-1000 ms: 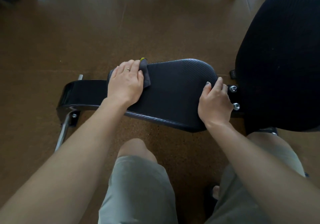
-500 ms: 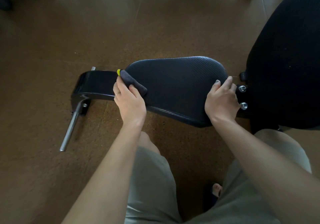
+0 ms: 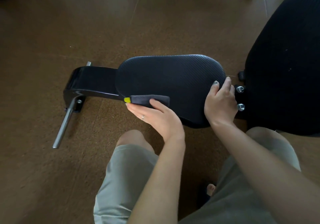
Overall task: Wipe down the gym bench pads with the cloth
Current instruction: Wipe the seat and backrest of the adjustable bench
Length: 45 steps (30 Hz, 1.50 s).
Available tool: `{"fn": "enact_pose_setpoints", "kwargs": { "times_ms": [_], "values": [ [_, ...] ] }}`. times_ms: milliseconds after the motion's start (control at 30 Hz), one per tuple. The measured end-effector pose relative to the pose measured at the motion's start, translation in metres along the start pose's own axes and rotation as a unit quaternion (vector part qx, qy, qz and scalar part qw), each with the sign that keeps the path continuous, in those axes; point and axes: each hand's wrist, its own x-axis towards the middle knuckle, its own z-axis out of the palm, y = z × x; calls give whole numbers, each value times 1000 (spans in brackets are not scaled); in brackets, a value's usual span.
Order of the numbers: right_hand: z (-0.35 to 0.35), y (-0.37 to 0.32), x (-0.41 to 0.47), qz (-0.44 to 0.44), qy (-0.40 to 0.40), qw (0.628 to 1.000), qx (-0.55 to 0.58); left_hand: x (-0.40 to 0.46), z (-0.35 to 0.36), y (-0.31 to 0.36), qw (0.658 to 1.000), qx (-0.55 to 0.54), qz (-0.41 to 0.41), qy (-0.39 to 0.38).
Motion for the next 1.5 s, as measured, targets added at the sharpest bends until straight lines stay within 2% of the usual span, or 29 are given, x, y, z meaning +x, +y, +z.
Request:
{"fn": "enact_pose_setpoints", "kwargs": {
  "times_ms": [100,233,300,367,433,500,567,633,667,733,800,833,933,1000,1067,1167,1233,1300,1400,1500],
  "values": [
    [-1,-1,-1,-4,4,1000,-2,50,-6,7,999,24,-4,26],
    [2,-1,0,-10,11,1000,-7,98,-15,13,994,101,18,-29],
    [4,-1,0,-11,14,1000,-8,99,-22,10,986,142,63,-54],
    [5,-1,0,-12,12,1000,-6,89,-30,0,964,200,155,-76],
    [5,0,1,-7,5,1000,5,68,-34,-13,919,286,251,-106],
    [4,1,1,6,-9,1000,21,37,-37,-22,858,354,335,-163],
    [0,2,3,17,-25,998,53,6,-35,-26,794,383,402,-247],
    [-6,3,6,43,-63,988,131,-11,-28,-25,729,398,468,-300],
    [-8,6,9,66,-88,974,197,-13,-25,-22,699,407,495,-317],
    [-15,17,13,134,-132,923,336,-3,-19,-11,641,419,532,-362],
    [-22,32,11,166,-161,890,392,17,-20,-1,599,425,546,-404],
    [-25,39,8,161,-176,885,399,29,-24,3,592,428,546,-409],
    [-27,48,1,129,-208,876,416,56,-42,4,610,448,539,-369],
    [-26,50,-1,122,-222,868,427,53,-43,2,610,452,543,-358],
    [-27,47,-1,136,-226,855,447,30,-30,3,582,431,567,-392],
    [-31,46,-2,180,-223,820,496,-14,-2,1,508,405,603,-463],
    [-33,45,-2,187,-234,823,482,-26,12,-1,475,415,613,-476],
    [-32,46,-1,193,-234,829,469,-25,16,0,467,417,617,-477],
    [-30,47,-1,181,-216,843,457,-19,1,-6,479,420,619,-460],
    [-24,49,2,164,-200,852,456,-6,-20,-17,450,433,644,-442]
  ]
}}
